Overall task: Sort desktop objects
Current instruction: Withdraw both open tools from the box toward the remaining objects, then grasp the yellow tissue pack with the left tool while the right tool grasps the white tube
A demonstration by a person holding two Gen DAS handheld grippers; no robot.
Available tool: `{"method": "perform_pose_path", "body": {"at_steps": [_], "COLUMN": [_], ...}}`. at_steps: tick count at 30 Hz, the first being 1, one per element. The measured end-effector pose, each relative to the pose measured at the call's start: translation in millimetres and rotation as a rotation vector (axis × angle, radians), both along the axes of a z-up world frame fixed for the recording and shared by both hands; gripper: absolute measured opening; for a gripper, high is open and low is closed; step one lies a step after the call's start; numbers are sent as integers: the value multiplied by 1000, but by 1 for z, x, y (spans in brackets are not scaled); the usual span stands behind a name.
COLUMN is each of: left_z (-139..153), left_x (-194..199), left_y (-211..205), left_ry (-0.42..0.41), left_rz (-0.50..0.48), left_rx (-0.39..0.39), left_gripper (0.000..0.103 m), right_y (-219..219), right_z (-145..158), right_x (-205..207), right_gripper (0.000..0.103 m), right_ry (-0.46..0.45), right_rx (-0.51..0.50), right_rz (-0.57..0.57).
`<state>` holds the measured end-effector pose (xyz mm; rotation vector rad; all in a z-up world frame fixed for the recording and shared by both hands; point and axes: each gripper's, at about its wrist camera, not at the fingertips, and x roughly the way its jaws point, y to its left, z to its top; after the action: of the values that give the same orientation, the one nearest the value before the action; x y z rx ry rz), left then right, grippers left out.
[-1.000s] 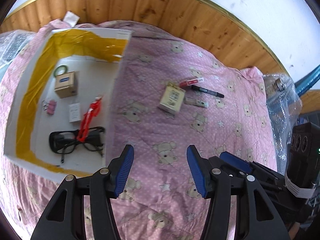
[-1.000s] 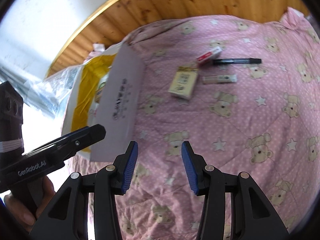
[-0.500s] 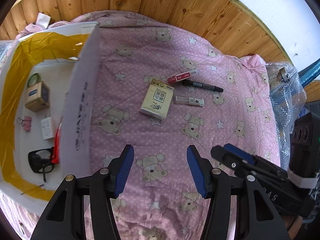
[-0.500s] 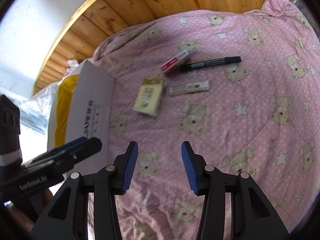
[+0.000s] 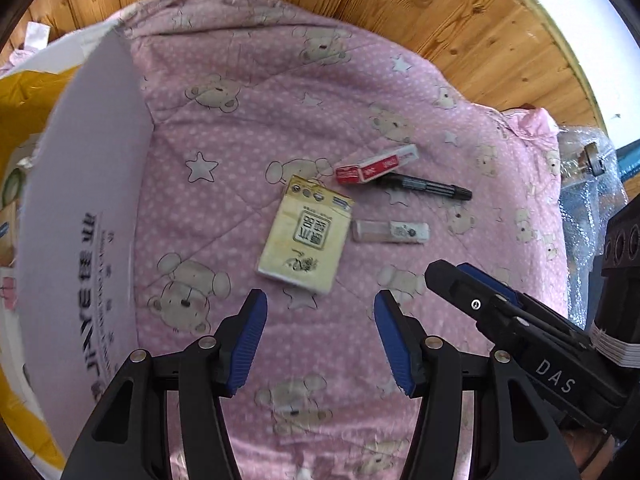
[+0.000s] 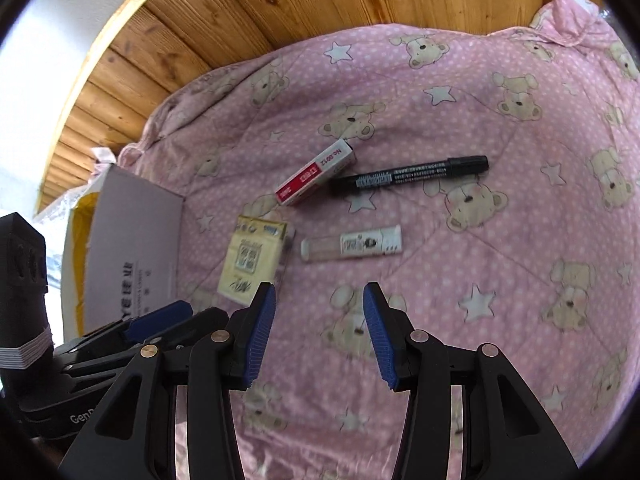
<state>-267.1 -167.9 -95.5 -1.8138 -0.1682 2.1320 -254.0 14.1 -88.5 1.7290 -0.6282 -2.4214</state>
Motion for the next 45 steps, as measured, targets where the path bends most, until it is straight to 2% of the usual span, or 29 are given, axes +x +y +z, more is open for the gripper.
{"method": "perform_pose_path", "body": {"at_steps": [6, 15, 18, 25, 28, 29, 31, 33, 35, 37, 39, 42, 45], "left_z": [-20, -30, -31, -32, -35, -36, -37, -38, -41, -42, -42, -44, -48], "left_x": [-12, -15, -16, -19, -20, -21, -22, -23, -26, -28, -28, -28, -27], "left_y": [-4, -25, -30, -30, -26, -24, -19, -15, -15, -14, -12, -5, 3], "left_ry": [-31, -35, -35, -38, -40, -41, -40, -35, -40, -42, -39, -38, -43], "left_rz": [11, 65, 74, 73, 60, 56, 43, 32, 32, 30, 19, 2, -14], "left_rx": [-9, -3, 5, 24, 30, 29, 34, 27, 18, 10, 10, 11, 9], "left_gripper": [57, 57, 57, 57, 57, 57, 57, 57, 57, 57, 57, 57, 58], "right_y": [-4, -21, -29, -23, -19, -20, -23, -25, -26, -25, -19, -8, 6], "right_z": [-15, -44, -43, -38, -51, -51, -51, -51, -51, -50, -48, -47, -50], "right_x": [-21, -37, -36, -24, -26, -27, -28, -28, -27, -26, -24, -20, -13], "right_gripper": [51, 53, 62, 60, 61, 61, 66, 67, 64, 41, 33, 34, 51], "right_ry": [-21, -53, -15, 46, 4, 19, 24, 32, 50, 54, 46, 40, 35], "right_rx": [3, 65, 103, 202, 202, 205, 212, 226, 250, 266, 240, 213, 203], "right_rz": [22, 52, 61, 10, 28, 30, 49, 54, 67, 80, 81, 70, 40]}}
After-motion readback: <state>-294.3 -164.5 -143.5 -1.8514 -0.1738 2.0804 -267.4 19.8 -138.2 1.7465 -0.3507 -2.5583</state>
